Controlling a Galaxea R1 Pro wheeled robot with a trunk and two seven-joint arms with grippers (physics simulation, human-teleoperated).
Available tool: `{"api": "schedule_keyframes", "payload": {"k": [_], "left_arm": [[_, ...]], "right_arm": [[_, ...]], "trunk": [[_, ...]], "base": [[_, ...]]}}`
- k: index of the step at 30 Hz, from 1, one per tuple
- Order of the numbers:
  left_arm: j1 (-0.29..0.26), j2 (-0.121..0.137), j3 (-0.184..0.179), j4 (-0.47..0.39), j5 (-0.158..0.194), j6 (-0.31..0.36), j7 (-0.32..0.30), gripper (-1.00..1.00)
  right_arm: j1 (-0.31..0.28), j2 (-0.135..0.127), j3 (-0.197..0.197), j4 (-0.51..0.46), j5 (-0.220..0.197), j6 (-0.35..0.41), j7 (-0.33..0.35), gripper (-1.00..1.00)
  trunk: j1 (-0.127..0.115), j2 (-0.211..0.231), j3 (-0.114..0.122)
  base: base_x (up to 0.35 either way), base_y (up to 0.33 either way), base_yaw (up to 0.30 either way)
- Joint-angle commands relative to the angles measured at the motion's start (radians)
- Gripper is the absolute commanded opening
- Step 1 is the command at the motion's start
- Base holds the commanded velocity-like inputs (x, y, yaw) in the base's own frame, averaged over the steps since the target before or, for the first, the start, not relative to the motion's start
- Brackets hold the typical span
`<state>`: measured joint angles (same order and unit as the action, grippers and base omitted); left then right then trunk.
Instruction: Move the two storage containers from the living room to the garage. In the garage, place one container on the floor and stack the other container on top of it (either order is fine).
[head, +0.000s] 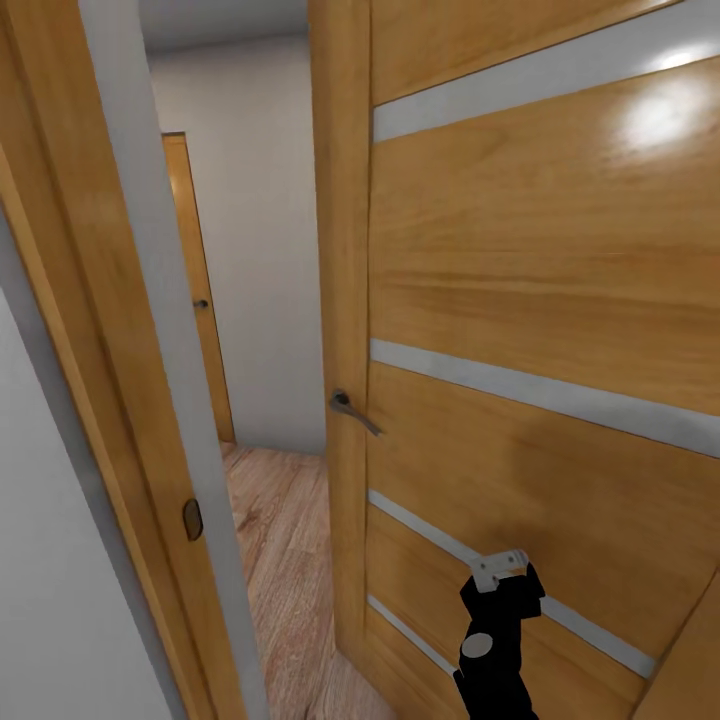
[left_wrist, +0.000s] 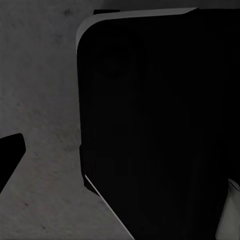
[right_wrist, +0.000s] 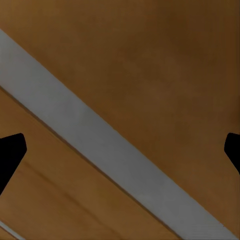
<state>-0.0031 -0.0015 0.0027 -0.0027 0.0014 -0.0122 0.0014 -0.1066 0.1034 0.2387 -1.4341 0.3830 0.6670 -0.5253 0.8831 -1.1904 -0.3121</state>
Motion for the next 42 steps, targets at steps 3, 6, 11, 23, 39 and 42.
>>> {"api": "schedule_keyframes", "payload": {"k": [3, 6, 11, 23, 39, 42], "left_arm": [[0.000, 0.000, 0.000, 0.000, 0.000, -0.001, 0.000, 1.00], [0.000, 0.000, 0.000, 0.000, 0.000, -0.001, 0.000, 1.00], [0.000, 0.000, 0.000, 0.000, 0.000, -0.001, 0.000, 1.00], [0.000, 0.000, 0.000, 0.000, 0.000, -0.001, 0.000, 1.00], [0.000, 0.000, 0.002, 0.000, 0.000, -0.001, 0.000, 1.00], [0.000, 0.000, 0.002, 0.000, 0.000, -0.001, 0.000, 1.00]], "right_arm": [[-0.001, -0.001, -0.001, 0.000, 0.007, 0.009, -0.004, 1.00], [-0.001, -0.001, -0.001, 0.001, 0.007, 0.009, -0.003, 1.00], [-0.001, -0.001, 0.001, 0.004, 0.006, 0.009, 0.000, 1.00], [-0.001, -0.001, 0.006, 0.007, 0.004, 0.008, 0.001, 1.00], [-0.001, -0.001, 0.010, 0.007, 0.001, 0.007, 0.002, 1.00], [-0.001, -0.001, 0.010, 0.007, 0.000, 0.006, 0.002, 1.00]], "trunk": [[0.000, -0.001, -0.001], [0.000, -0.001, -0.001], [0.000, -0.001, -0.001], [0.000, -0.001, -0.001], [0.000, -0.001, -0.001], [0.000, -0.001, -0.001]], "base": [[0.000, 0.000, 0.000], [0.000, 0.000, 0.000], [0.000, 0.000, 0.000], [0.000, 0.000, 0.000], [-0.240, -0.084, 0.000], [-0.324, -0.128, 0.000]]}}
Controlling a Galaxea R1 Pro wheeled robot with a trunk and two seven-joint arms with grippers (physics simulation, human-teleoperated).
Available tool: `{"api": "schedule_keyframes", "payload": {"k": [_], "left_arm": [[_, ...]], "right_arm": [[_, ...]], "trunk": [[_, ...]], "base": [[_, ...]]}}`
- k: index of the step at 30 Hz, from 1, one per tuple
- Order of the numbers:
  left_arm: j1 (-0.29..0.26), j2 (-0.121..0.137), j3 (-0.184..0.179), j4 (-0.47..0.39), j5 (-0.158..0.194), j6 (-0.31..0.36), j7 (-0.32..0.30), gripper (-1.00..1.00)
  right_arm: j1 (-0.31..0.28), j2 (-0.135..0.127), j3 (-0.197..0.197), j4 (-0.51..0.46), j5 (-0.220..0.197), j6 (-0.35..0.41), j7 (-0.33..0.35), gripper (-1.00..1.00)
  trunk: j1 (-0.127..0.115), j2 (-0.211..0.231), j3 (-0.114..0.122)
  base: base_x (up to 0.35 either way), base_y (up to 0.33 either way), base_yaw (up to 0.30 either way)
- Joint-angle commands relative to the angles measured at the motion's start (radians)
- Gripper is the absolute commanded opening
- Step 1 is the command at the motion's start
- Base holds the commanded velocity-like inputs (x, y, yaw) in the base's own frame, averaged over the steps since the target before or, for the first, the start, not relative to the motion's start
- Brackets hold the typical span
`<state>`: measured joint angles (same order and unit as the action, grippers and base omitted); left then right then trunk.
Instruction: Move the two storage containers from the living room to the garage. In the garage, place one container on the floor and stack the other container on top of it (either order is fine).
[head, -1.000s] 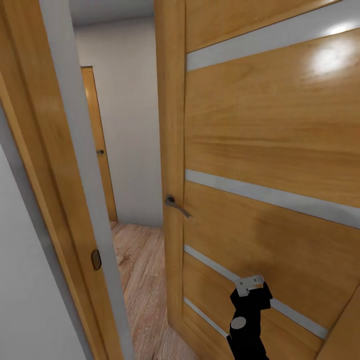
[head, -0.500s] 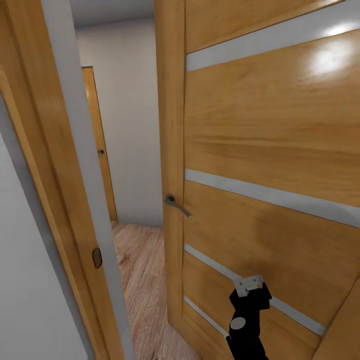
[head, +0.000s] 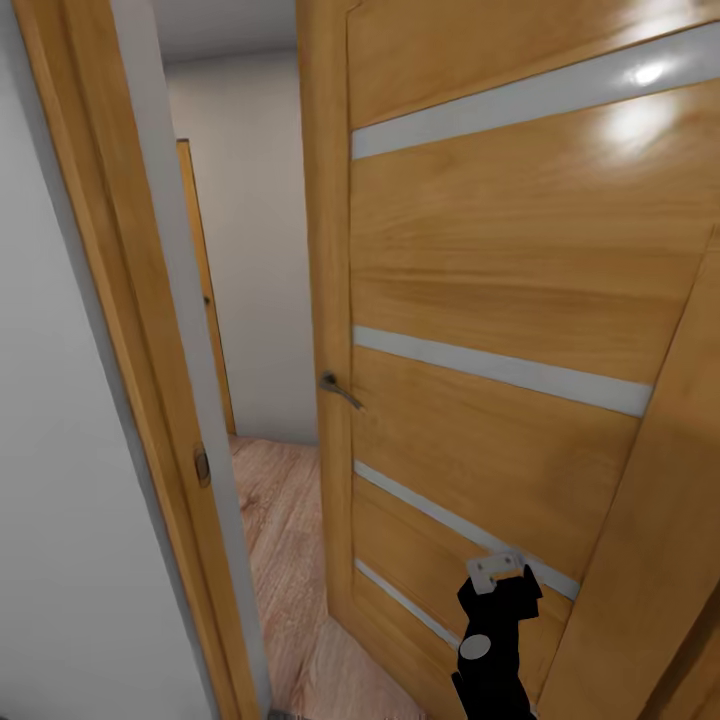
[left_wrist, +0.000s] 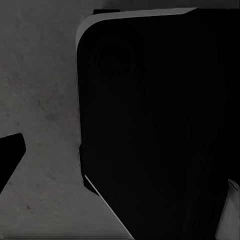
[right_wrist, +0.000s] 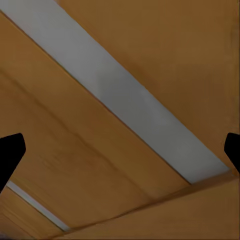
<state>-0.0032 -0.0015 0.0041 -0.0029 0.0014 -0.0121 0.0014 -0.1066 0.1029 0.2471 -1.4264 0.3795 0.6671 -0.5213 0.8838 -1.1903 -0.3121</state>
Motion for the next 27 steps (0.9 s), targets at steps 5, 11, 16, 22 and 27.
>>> {"api": "schedule_keyframes", "payload": {"k": [5, 11, 16, 22, 27], "left_arm": [[0.000, 0.000, 0.000, 0.000, 0.000, -0.001, 0.000, 1.00], [-0.001, 0.000, 0.001, 0.000, 0.000, -0.001, 0.000, 1.00], [0.000, 0.000, 0.001, 0.000, 0.000, -0.001, 0.000, 1.00], [0.000, 0.000, 0.001, 0.000, 0.000, -0.001, 0.000, 1.00], [-0.018, 0.000, 0.000, -0.002, 0.004, -0.001, 0.002, 1.00]], "right_arm": [[0.000, 0.000, 0.002, 0.000, 0.003, 0.006, -0.002, 1.00], [0.000, 0.000, 0.001, 0.000, 0.001, 0.000, -0.002, 1.00], [0.001, 0.000, 0.001, 0.001, -0.002, -0.005, 0.003, 1.00], [0.006, 0.001, 0.008, 0.023, -0.005, -0.010, 0.006, 1.00], [-0.011, 0.002, 0.028, 0.056, -0.023, -0.028, 0.016, 1.00]], "trunk": [[-0.001, -0.001, -0.001], [-0.001, -0.001, -0.001], [-0.001, -0.001, -0.001], [-0.001, -0.001, -0.001], [-0.001, -0.001, -0.001]], "base": [[-0.325, -0.129, 0.000], [-0.325, -0.130, 0.000], [-0.325, -0.130, 0.000], [-0.261, -0.109, 0.000], [-0.037, -0.016, 0.000]]}}
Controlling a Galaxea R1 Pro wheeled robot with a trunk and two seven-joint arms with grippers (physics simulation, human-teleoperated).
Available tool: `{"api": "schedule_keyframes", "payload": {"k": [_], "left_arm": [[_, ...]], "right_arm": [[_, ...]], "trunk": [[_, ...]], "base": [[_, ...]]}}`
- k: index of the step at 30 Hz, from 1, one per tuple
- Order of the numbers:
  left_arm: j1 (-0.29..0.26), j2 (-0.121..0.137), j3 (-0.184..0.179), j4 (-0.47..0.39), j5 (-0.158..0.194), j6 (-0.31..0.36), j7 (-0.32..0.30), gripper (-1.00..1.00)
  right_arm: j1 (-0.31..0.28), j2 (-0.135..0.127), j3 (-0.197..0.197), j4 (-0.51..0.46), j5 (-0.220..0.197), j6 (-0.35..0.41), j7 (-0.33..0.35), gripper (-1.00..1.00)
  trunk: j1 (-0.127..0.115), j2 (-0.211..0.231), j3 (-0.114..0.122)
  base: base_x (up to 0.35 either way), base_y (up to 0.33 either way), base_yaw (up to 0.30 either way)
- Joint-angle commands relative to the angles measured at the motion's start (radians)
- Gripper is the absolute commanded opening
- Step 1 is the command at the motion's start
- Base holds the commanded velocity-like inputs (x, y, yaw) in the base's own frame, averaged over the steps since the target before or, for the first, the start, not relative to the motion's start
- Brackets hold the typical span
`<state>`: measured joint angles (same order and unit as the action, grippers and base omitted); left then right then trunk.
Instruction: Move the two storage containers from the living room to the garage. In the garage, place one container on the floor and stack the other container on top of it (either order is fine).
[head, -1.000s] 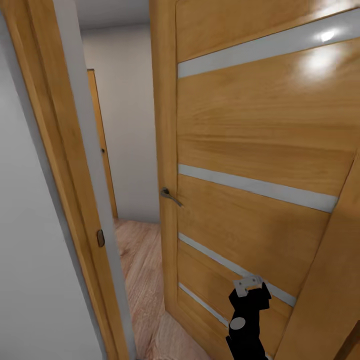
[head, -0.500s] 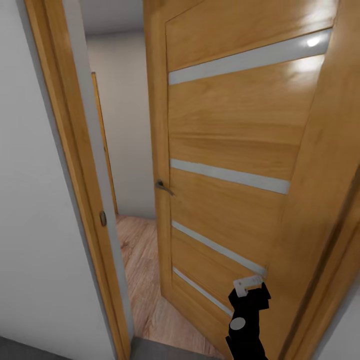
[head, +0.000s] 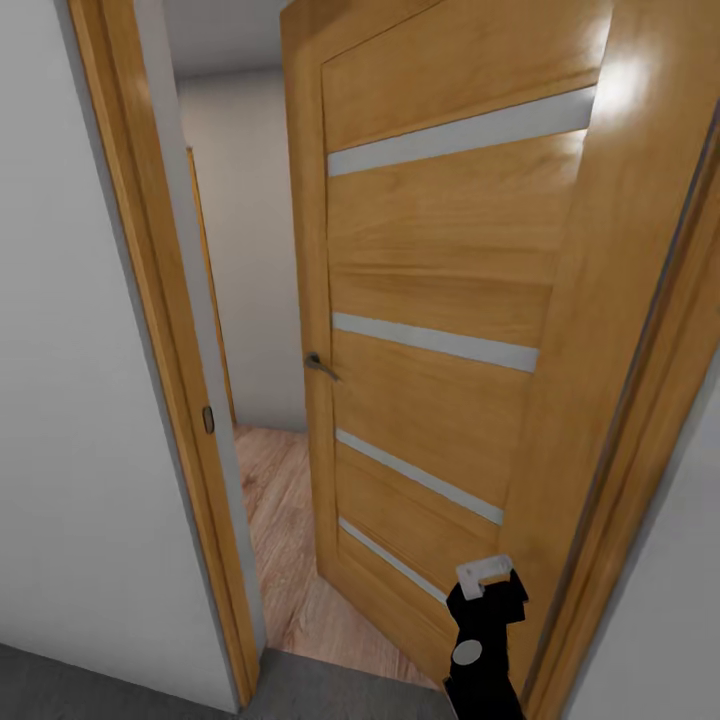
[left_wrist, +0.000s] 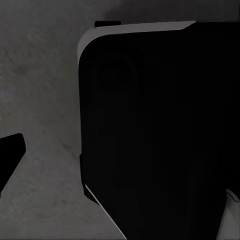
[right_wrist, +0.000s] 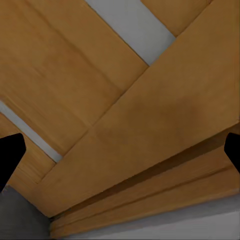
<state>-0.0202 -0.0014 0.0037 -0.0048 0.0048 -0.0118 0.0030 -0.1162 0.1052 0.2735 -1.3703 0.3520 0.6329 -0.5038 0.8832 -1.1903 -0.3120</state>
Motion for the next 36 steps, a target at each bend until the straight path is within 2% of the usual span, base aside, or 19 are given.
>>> {"api": "schedule_keyframes", "payload": {"k": [1, 5, 6, 10, 14, 20, 28, 34, 35, 36], "left_arm": [[-0.006, 0.000, 0.000, 0.000, 0.001, -0.001, 0.000, 1.00], [-0.008, 0.000, 0.001, 0.000, 0.001, -0.001, 0.001, 1.00], [-0.008, 0.000, 0.001, 0.000, 0.001, -0.002, 0.001, 1.00], [-0.009, 0.000, 0.001, 0.000, 0.002, -0.001, 0.002, 1.00], [-0.009, 0.000, 0.001, 0.000, 0.002, -0.001, 0.003, 1.00], [-0.009, 0.000, 0.001, 0.000, 0.001, -0.001, 0.003, 1.00], [-0.009, 0.000, -0.002, 0.000, -0.002, -0.001, 0.002, 1.00], [-0.009, 0.000, -0.002, 0.000, -0.004, -0.002, 0.000, 1.00], [-0.009, 0.000, -0.002, 0.000, -0.004, -0.002, 0.000, 1.00], [-0.009, 0.000, -0.003, 0.000, -0.003, -0.002, -0.001, 1.00]], "right_arm": [[-0.007, 0.000, 0.007, 0.006, -0.001, 0.001, -0.002, 1.00], [-0.029, -0.003, 0.030, 0.028, -0.024, 0.006, -0.008, 1.00], [-0.030, -0.003, 0.035, 0.034, -0.018, 0.012, -0.009, 1.00], [-0.008, -0.003, 0.016, 0.011, 0.004, 0.025, -0.011, 1.00], [0.015, -0.004, 0.020, -0.012, 0.026, 0.026, -0.011, 1.00], [0.017, -0.004, 0.026, -0.038, 0.059, 0.027, -0.011, 1.00], [0.017, -0.003, 0.030, -0.038, 0.059, 0.027, -0.013, 1.00], [0.018, 0.009, 0.063, -0.039, 0.066, 0.050, -0.017, 1.00], [0.018, 0.010, 0.220, -0.040, 0.068, 0.100, -0.017, 1.00], [0.018, 0.012, 0.231, -0.040, 0.070, 0.136, -0.018, 1.00]], "trunk": [[0.000, -0.001, -0.001], [0.000, -0.001, -0.001], [0.000, -0.001, -0.001], [0.000, -0.001, -0.001], [0.000, -0.001, -0.001], [0.000, -0.001, -0.001], [0.000, -0.001, -0.001], [0.000, -0.001, -0.001], [0.000, -0.001, -0.001], [0.000, -0.001, -0.001]], "base": [[0.000, 0.000, 0.000], [0.000, 0.000, 0.000], [0.018, 0.000, 0.000], [0.120, 0.000, 0.000], [0.277, 0.000, 0.000], [0.322, 0.000, 0.000], [0.329, 0.000, 0.000], [0.182, 0.000, 0.000], [0.040, 0.000, 0.000], [0.025, 0.000, 0.000]]}}
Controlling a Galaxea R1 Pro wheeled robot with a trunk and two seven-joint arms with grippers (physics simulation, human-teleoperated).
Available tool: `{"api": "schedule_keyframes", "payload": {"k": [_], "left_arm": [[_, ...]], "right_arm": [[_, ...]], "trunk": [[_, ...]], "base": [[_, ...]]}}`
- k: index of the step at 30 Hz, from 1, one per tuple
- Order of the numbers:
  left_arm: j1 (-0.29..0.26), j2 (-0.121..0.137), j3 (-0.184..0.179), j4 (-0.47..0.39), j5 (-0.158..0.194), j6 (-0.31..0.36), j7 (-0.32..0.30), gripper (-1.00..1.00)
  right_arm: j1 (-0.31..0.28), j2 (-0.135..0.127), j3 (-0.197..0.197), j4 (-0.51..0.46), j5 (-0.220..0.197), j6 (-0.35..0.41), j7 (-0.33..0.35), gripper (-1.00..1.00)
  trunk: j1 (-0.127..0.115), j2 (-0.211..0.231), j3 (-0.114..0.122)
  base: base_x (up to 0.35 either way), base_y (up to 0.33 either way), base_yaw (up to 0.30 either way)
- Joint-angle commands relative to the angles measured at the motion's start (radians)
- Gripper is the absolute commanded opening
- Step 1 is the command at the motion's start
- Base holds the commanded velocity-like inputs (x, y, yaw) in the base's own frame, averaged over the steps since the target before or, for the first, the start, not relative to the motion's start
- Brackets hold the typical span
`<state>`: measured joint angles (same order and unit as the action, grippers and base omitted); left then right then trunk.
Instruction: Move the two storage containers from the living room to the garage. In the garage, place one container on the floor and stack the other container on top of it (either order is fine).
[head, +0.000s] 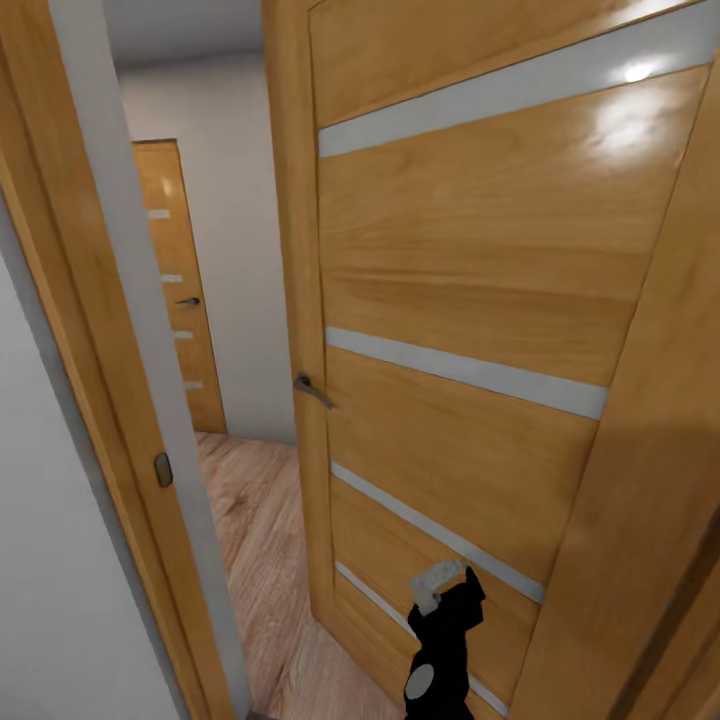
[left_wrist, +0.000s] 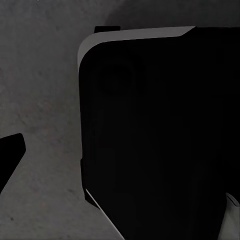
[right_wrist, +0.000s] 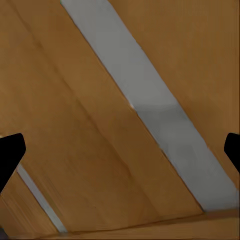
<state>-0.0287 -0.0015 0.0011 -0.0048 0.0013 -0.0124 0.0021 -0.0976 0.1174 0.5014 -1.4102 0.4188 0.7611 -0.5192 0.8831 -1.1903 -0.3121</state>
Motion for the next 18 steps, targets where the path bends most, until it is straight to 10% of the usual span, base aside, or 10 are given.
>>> {"api": "schedule_keyframes", "payload": {"k": [1, 18], "left_arm": [[0.000, 0.000, -0.001, 0.000, 0.000, -0.001, 0.000, 1.00], [0.000, 0.000, -0.002, 0.000, -0.005, 0.000, -0.001, 1.00]], "right_arm": [[-0.001, 0.001, 0.010, 0.000, 0.005, 0.042, -0.003, 1.00], [-0.012, 0.004, 0.022, -0.002, 0.027, 0.153, -0.010, 1.00]], "trunk": [[0.000, -0.001, -0.001], [0.000, -0.001, -0.001]], "base": [[0.016, 0.000, 0.000], [0.180, 0.061, 0.000]]}}
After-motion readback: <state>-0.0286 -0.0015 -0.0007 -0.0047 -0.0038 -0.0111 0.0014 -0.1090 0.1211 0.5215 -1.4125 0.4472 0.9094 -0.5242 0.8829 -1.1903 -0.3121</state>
